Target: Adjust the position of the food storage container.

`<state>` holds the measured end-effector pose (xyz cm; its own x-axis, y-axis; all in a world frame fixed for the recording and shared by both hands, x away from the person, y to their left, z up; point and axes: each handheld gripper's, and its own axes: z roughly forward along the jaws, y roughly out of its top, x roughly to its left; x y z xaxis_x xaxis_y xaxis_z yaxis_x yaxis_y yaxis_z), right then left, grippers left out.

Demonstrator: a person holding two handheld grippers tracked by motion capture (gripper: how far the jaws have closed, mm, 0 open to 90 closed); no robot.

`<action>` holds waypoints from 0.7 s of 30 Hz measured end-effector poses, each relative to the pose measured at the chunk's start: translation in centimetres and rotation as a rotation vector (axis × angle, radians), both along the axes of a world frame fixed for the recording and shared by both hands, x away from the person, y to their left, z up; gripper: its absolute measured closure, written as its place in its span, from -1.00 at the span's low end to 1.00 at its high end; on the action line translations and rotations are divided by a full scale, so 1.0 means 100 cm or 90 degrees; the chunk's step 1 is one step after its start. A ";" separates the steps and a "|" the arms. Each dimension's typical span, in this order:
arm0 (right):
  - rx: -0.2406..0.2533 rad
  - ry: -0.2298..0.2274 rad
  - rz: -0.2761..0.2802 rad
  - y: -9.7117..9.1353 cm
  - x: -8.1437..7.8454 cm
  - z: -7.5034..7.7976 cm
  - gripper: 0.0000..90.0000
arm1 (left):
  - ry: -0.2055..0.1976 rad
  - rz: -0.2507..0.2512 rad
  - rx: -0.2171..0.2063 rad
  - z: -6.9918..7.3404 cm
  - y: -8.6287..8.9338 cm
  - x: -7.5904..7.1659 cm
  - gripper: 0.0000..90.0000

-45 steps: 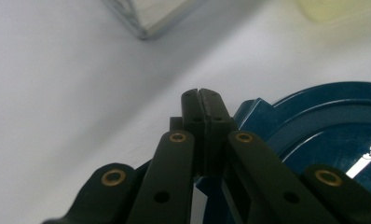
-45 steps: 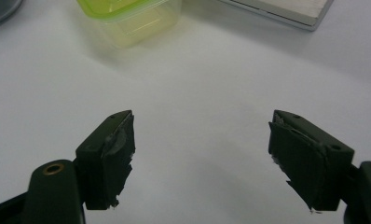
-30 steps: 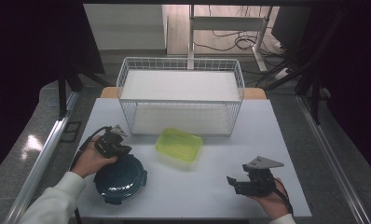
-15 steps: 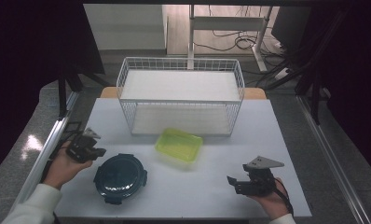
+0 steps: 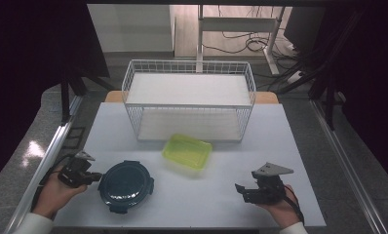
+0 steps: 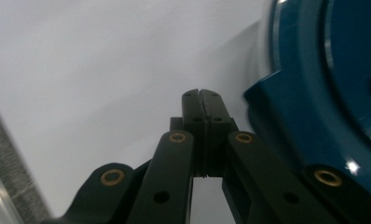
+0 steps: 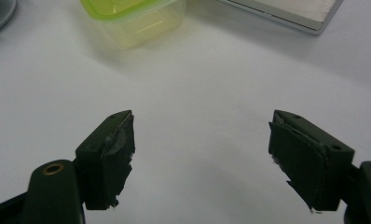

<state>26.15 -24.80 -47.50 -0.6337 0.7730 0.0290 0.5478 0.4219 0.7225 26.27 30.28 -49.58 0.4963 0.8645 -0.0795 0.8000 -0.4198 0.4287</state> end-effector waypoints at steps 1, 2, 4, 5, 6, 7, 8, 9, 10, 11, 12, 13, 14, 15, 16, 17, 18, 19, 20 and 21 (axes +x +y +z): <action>0.001 -0.001 -0.001 0.000 0.000 0.000 -0.50 | 0.003 -0.005 0.000 -0.001 -0.003 0.000 1.00; 0.001 -0.001 -0.001 0.000 0.000 0.000 -0.50 | 0.004 -0.012 0.002 -0.003 -0.006 0.001 1.00; 0.001 -0.001 -0.002 -0.001 0.000 0.000 -0.50 | 0.000 -0.015 0.031 -0.006 -0.011 0.000 1.00; 0.002 -0.001 -0.004 -0.003 0.000 0.000 -0.50 | -0.001 -0.013 0.032 -0.006 -0.011 0.000 1.00; 0.002 -0.001 -0.004 -0.003 0.000 0.000 -0.50 | 0.002 -0.010 0.025 -0.006 -0.011 0.001 1.00; 0.001 -0.001 -0.005 -0.003 0.001 0.000 -0.50 | 0.002 -0.010 0.025 -0.006 -0.011 0.001 1.00; 0.000 0.000 -0.004 -0.003 0.001 0.000 -0.50 | 0.002 -0.009 0.022 -0.006 -0.011 0.000 1.00; 0.000 0.000 -0.004 -0.003 0.001 0.000 -0.50 | 0.002 -0.009 0.019 -0.006 -0.011 0.000 1.00; 0.002 0.000 -0.004 -0.003 0.001 0.000 -0.50 | 0.004 -0.010 0.013 -0.007 -0.011 0.000 1.00; 0.000 -0.002 -0.002 -0.002 0.000 0.000 -0.50 | 0.008 -0.017 0.005 -0.007 -0.014 0.000 1.00; 0.000 -0.001 -0.002 -0.001 0.000 0.000 -0.50 | 0.009 -0.019 -0.001 -0.007 -0.017 -0.001 1.00; 0.001 -0.001 -0.002 -0.001 0.000 0.000 -0.50 | 0.011 -0.028 0.000 -0.007 -0.020 -0.001 1.00; 0.001 -0.001 -0.002 -0.001 0.000 0.000 -0.50 | 0.011 -0.028 0.000 -0.007 -0.020 -0.001 1.00; 0.000 -0.001 -0.002 -0.001 0.000 0.000 -0.50 | 0.011 -0.034 0.000 -0.007 -0.024 -0.002 1.00; -0.001 -0.001 -0.002 -0.001 0.000 0.000 -0.50 | 0.010 -0.040 0.003 -0.006 -0.032 -0.003 1.00; -0.001 -0.001 -0.002 -0.001 0.000 0.000 -0.50 | 0.010 -0.040 0.003 -0.006 -0.032 -0.003 1.00; -0.001 -0.001 -0.002 0.000 0.000 0.000 -0.50 | 0.011 -0.042 0.003 -0.006 -0.036 -0.003 1.00; -0.001 0.000 -0.001 -0.001 0.000 0.000 -0.50 | 0.012 -0.044 0.001 -0.006 -0.040 -0.002 1.00; 0.000 -0.001 -0.002 -0.001 0.000 0.000 -0.50 | 0.015 -0.049 0.001 -0.006 -0.043 -0.001 1.00; -0.001 0.000 -0.001 -0.001 0.000 0.000 -0.50 | 0.017 -0.047 -0.006 -0.006 -0.047 -0.001 1.00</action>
